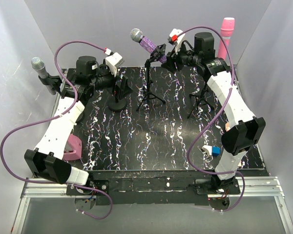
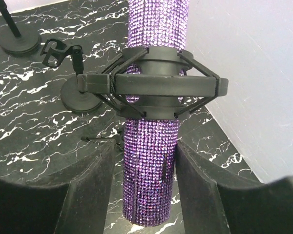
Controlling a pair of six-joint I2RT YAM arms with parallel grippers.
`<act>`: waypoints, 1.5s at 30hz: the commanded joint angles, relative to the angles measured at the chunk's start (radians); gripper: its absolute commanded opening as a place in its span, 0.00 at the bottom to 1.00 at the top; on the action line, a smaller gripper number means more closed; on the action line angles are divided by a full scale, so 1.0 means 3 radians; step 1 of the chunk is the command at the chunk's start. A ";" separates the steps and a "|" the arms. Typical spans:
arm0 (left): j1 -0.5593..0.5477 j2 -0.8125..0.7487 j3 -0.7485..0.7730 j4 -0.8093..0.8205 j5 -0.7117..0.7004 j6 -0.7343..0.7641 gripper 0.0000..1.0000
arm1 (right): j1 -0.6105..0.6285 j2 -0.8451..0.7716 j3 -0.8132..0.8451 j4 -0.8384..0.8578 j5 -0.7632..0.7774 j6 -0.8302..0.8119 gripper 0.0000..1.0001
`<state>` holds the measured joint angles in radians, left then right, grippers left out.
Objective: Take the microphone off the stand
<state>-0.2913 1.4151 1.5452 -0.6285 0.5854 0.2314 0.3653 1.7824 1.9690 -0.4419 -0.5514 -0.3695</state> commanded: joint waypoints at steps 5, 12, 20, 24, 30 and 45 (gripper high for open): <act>-0.0011 -0.0115 0.0065 -0.0027 0.0074 -0.0004 0.96 | 0.0081 0.0031 0.0104 -0.0025 -0.0120 -0.0251 0.43; -0.0026 -0.0197 0.0101 -0.0073 -0.0018 0.0052 0.96 | 0.0117 -0.0311 -0.0059 -0.0189 -0.0462 -0.0405 0.11; -0.0042 -0.0294 0.0080 0.0019 -0.0013 -0.0060 0.97 | 0.0122 -0.0818 -0.0468 -0.0092 -0.0744 -0.0017 0.04; -0.0077 -0.0304 0.0080 0.0050 -0.0023 -0.0106 0.98 | 0.0127 -0.0971 -0.0601 -0.0020 -0.0836 0.0254 0.02; -0.0144 -0.0319 0.0060 0.0080 -0.0003 -0.0214 0.98 | 0.0127 -0.1247 -0.0861 0.0031 -0.0989 0.0571 0.01; -0.0246 -0.0437 -0.0083 -0.0007 -0.0003 -0.0494 0.98 | 0.0071 -0.1800 -0.1516 -0.0209 -0.0811 0.0679 0.03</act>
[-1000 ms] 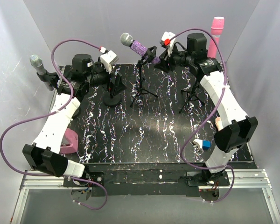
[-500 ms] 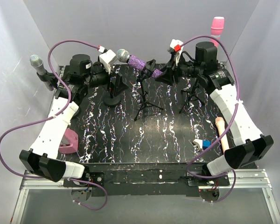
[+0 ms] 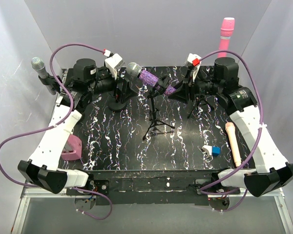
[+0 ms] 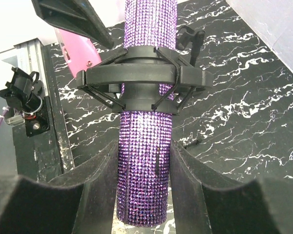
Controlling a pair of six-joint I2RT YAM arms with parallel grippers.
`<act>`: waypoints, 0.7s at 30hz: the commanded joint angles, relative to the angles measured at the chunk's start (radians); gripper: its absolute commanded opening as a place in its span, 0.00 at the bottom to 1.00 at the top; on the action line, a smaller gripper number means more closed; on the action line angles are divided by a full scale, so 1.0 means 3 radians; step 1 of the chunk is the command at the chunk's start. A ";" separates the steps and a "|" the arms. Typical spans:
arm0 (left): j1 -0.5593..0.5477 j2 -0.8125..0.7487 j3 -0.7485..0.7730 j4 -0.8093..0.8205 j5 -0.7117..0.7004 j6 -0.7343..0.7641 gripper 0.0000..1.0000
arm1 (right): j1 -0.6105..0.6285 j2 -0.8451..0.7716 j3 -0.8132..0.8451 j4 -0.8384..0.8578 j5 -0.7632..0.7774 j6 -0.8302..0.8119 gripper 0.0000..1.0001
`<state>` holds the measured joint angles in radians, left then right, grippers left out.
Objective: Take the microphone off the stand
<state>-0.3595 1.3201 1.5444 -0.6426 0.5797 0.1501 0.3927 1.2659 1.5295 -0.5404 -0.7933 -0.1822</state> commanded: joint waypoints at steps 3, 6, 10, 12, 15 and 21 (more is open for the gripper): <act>-0.0039 -0.0115 -0.0111 0.0265 0.0184 -0.0438 0.98 | -0.0021 -0.0012 -0.0011 0.0022 0.0148 0.0040 0.20; -0.0080 -0.0080 -0.0157 0.0530 0.0363 -0.0679 0.98 | -0.0021 -0.0001 0.0015 -0.0131 0.0282 -0.0011 0.51; -0.0116 -0.0018 -0.0305 0.1021 0.0639 -0.1011 0.98 | -0.0021 -0.0068 0.0040 -0.0295 0.0348 -0.0124 0.78; -0.0116 0.0027 -0.0423 0.1419 0.0792 -0.1271 0.98 | -0.0021 -0.0083 0.0076 -0.0397 0.0389 -0.0175 0.79; -0.0116 0.0186 -0.0495 0.1865 0.1007 -0.1634 0.98 | -0.0021 -0.0109 0.0158 -0.0535 0.0435 -0.0262 0.80; -0.0202 0.0544 -0.0409 0.2545 0.1029 -0.2146 0.98 | -0.0021 -0.0155 0.0219 -0.0689 0.0548 -0.0329 0.80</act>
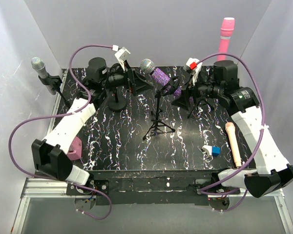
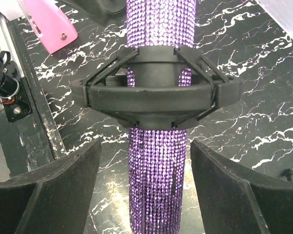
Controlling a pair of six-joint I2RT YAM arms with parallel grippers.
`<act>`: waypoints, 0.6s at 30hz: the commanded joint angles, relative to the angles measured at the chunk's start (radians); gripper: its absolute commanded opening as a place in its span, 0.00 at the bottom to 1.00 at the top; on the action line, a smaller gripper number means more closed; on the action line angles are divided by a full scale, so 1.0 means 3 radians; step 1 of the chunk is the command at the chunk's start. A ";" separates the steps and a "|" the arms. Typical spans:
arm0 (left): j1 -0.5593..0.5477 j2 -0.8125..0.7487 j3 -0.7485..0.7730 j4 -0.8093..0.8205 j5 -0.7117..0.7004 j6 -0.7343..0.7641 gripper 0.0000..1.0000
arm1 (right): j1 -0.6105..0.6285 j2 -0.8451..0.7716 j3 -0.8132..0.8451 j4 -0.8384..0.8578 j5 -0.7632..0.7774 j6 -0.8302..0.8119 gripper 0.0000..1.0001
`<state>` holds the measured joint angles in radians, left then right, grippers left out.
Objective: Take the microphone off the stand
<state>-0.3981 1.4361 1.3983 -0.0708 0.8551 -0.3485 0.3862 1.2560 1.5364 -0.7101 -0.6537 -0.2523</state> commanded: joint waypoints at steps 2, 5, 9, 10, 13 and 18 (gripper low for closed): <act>-0.0105 0.0270 0.0171 0.0742 0.0049 -0.0602 0.98 | 0.0001 -0.0122 0.0263 -0.0149 0.0123 -0.0095 0.81; -0.0115 0.0393 0.0304 0.0870 0.0034 -0.0750 0.98 | 0.0001 -0.0117 0.0406 -0.0169 0.0189 -0.0095 0.85; -0.0140 0.0495 0.0396 0.1028 0.0324 -0.0792 0.97 | 0.0001 -0.0091 0.0610 -0.0179 0.0113 -0.0202 0.87; -0.0146 0.0495 0.0401 0.1033 0.0406 -0.0771 0.96 | 0.0001 -0.0076 0.0666 -0.0184 0.0098 -0.0202 0.87; -0.0146 0.0475 0.0376 0.1059 0.0478 -0.0761 0.95 | 0.0006 0.0042 0.0866 -0.0236 0.0042 -0.0171 0.88; -0.0151 0.0449 0.0370 0.1080 0.0290 -0.0802 0.94 | 0.0062 0.0185 0.0963 -0.0072 0.0041 -0.0064 0.89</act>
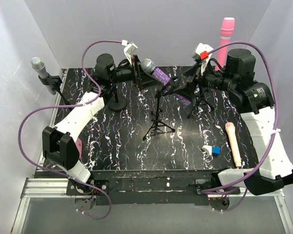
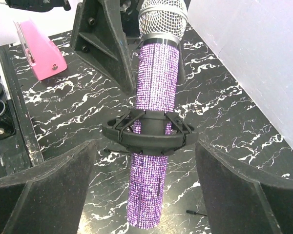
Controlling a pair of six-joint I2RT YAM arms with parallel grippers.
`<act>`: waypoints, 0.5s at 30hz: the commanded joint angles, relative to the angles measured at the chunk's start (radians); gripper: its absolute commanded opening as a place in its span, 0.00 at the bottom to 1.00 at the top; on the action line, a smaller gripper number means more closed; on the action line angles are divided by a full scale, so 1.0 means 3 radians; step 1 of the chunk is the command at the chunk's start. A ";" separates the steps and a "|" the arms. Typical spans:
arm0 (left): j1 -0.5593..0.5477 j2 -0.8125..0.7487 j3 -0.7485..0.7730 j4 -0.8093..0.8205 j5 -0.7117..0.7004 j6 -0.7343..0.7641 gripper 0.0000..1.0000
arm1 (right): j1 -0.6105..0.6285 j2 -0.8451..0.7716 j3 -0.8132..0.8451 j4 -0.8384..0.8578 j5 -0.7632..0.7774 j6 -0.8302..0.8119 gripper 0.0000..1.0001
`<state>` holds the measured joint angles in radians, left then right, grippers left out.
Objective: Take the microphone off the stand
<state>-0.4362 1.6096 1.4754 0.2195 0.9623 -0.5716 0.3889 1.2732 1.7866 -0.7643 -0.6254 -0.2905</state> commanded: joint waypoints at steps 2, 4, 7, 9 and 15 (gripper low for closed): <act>-0.0029 -0.0089 0.0175 0.0142 -0.0144 -0.0109 0.94 | 0.0099 0.0204 0.0150 0.0164 -0.0012 0.0089 0.89; -0.0034 -0.0028 0.0292 0.0163 -0.0175 -0.0155 0.92 | 0.0161 0.0271 0.0150 0.0231 0.0039 0.0099 0.89; -0.0044 0.0054 0.0466 0.0189 -0.0176 -0.0186 0.84 | 0.0248 0.0358 0.0140 0.0282 0.0060 0.0074 0.86; -0.0044 0.0080 0.0507 0.0189 -0.0135 -0.0171 0.75 | 0.0289 0.0389 0.0114 0.0282 0.0085 0.0058 0.82; -0.0044 0.0039 0.0456 0.0132 0.0075 -0.0094 0.52 | 0.0314 0.0389 0.0012 0.0334 0.0141 0.0084 0.71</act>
<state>-0.4416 1.6398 1.5982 0.2626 0.9337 -0.6128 0.4728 1.3773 1.8080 -0.6735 -0.6125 -0.2676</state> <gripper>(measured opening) 0.712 0.835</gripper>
